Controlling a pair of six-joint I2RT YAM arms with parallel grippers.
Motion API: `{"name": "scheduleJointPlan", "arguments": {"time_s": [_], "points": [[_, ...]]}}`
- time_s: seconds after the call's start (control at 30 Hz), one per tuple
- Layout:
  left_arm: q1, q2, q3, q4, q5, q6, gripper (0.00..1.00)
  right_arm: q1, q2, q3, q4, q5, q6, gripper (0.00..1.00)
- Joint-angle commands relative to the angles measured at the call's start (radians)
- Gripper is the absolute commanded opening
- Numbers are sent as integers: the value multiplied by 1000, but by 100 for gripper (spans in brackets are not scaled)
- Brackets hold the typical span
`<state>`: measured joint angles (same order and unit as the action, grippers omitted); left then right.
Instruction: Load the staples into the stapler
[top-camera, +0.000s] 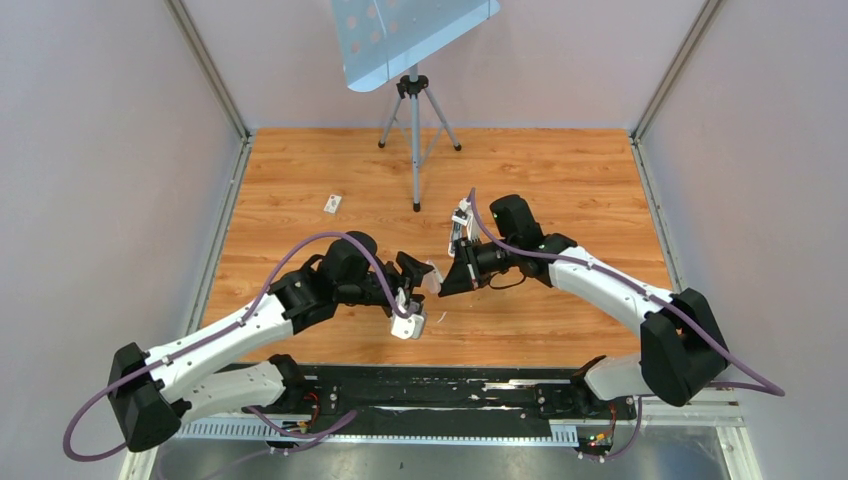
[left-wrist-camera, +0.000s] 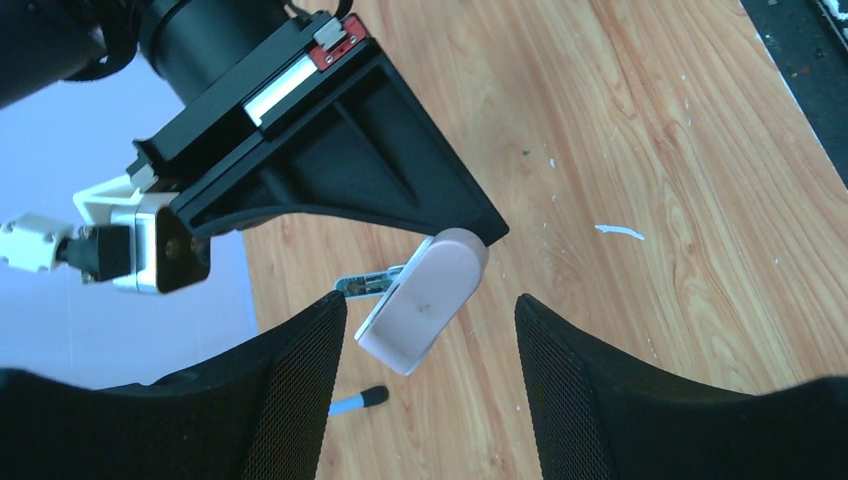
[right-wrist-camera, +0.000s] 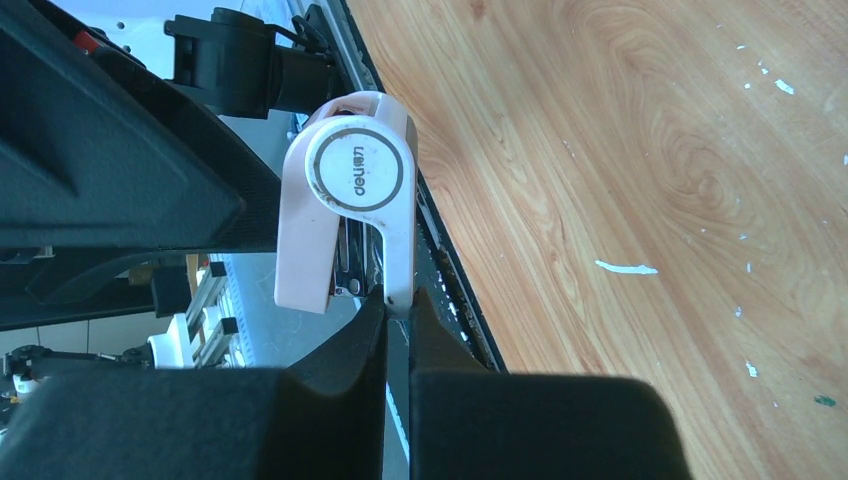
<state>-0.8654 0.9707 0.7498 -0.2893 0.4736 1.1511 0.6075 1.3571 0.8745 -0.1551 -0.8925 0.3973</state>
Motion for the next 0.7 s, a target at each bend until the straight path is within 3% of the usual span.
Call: {"name": "scheduleJointPlan", "arguments": {"time_s": [0.0, 0.67], "points": [[-25, 26, 45, -53, 25, 67, 65, -8, 11, 33, -26, -46, 4, 0], [-50, 162, 140, -180, 30, 149, 55, 2, 48, 50, -50, -59, -11, 0]]}}
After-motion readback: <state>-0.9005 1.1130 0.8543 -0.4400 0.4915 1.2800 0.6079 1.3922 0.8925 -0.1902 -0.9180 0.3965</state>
